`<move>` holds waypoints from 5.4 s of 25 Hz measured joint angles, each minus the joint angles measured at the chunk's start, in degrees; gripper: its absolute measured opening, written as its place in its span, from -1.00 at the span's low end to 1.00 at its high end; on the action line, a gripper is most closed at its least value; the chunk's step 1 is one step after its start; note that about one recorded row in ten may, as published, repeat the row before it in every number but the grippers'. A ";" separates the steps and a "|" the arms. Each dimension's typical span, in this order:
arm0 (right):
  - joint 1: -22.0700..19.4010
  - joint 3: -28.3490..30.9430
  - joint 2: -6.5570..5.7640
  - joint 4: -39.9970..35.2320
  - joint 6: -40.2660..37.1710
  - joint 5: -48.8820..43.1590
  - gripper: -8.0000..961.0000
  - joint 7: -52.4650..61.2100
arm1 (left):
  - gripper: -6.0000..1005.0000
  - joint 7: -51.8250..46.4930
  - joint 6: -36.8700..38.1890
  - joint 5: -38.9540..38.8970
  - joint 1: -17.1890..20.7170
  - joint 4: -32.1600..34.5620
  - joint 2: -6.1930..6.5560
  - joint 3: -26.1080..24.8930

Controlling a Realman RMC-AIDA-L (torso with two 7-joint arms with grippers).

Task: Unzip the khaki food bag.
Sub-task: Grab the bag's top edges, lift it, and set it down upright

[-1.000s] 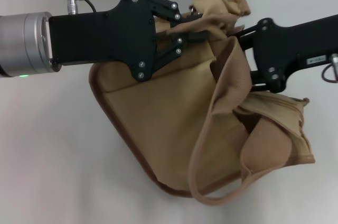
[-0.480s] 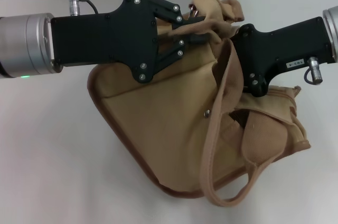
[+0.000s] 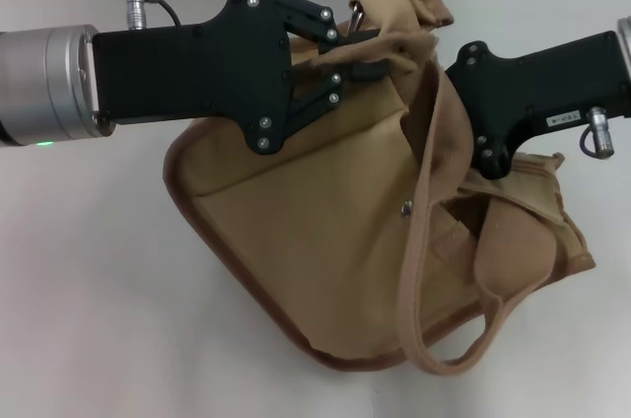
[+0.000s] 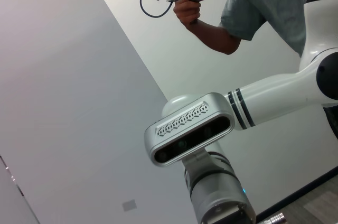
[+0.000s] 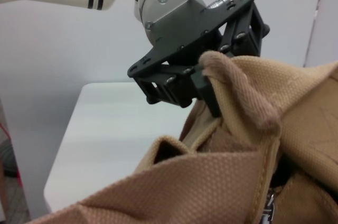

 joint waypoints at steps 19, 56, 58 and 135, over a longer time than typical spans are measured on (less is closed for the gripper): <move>-3.72 8.72 -0.05 -4.01 -6.34 1.31 -0.92 -0.62 | -0.81 0.75 -0.01 -1.02 0.53 -0.11 0.01 -0.34; 1.57 1.28 -0.13 1.77 -2.60 0.12 0.09 3.28 | -0.81 0.85 -0.01 -1.05 -0.38 -0.12 0.04 0.42; 1.62 -1.39 -0.09 2.01 -1.73 0.32 0.07 3.18 | -0.81 0.85 0.02 -1.04 -0.38 -0.12 0.04 0.44; -1.71 19.52 -0.91 4.05 -8.50 2.16 -0.64 -0.24 | -0.80 2.44 -2.05 -3.80 0.23 -3.10 0.27 0.07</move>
